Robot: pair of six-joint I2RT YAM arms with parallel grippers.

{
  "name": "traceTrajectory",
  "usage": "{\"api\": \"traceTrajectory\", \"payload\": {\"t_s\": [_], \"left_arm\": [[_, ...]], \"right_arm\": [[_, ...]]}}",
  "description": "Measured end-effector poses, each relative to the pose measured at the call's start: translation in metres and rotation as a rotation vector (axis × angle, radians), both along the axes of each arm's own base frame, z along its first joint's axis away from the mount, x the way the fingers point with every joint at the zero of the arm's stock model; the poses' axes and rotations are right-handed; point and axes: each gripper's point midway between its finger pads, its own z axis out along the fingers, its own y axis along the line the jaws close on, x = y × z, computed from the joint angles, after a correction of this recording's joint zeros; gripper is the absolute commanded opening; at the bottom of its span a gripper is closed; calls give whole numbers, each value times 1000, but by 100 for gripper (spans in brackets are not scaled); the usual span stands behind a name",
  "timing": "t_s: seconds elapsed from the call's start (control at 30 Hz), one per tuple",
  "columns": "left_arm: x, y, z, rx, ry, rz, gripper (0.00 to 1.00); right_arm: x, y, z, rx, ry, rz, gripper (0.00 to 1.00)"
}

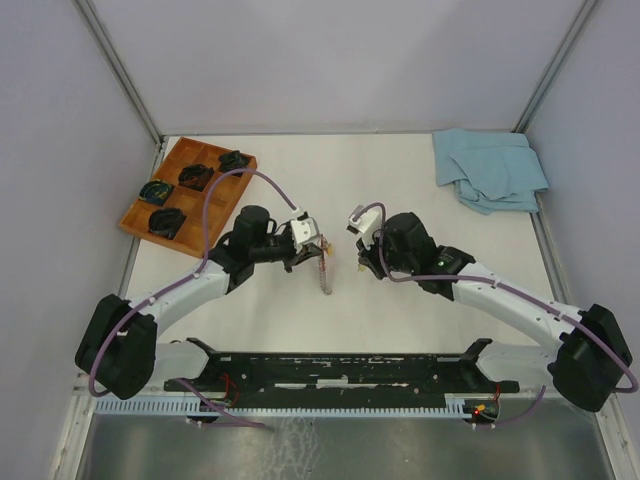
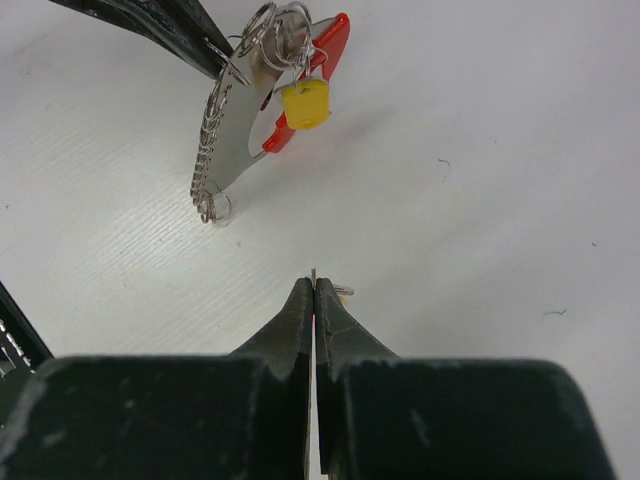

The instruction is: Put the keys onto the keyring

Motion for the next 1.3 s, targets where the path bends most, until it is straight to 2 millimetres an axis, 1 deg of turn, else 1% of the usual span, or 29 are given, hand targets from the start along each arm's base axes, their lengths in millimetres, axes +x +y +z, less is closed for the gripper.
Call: {"api": "traceTrajectory", "payload": {"t_s": [0.13,0.27,0.33,0.47,0.57,0.63,0.83,1.1,1.3], "left_arm": [[-4,0,1,-2,-11,-23,3],[-8,0,2,-7,-24,-39,3],[-13,1,2,-11,-30,-55,3],[-20,2,1,-15,-49,-84,3],[-23,3,1,-17,-62,-98,3],[-26,2,2,-20,-66,-112,3],[-29,1,2,-24,-76,-138,3],[-30,0,2,-26,-79,-145,3],[-30,0,2,-26,-79,-145,3]], "right_arm": [[1,5,3,38,-79,58,1],[-6,6,-2,66,-125,112,1],[-6,9,5,78,-156,143,1],[-6,18,26,134,-258,226,1],[-6,24,34,166,-300,295,0],[-6,28,34,175,-311,337,1],[-13,38,24,172,-308,452,1],[-17,52,30,199,-318,553,1],[-18,57,30,207,-317,587,1]]}}
